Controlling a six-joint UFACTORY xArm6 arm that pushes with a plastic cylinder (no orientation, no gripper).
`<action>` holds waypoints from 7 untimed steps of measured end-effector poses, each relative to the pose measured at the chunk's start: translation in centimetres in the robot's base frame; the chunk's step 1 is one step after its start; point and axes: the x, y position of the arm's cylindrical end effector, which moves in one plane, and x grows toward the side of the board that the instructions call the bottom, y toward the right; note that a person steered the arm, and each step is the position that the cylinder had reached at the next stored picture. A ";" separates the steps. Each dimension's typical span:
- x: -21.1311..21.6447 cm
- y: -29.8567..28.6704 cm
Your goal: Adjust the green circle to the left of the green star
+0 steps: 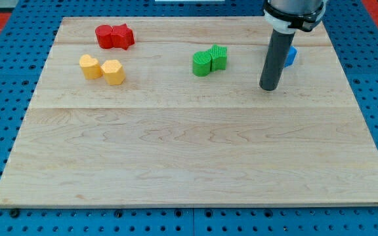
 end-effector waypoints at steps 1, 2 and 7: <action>0.0 0.8; 0.0 1.8; -4.2 -12.6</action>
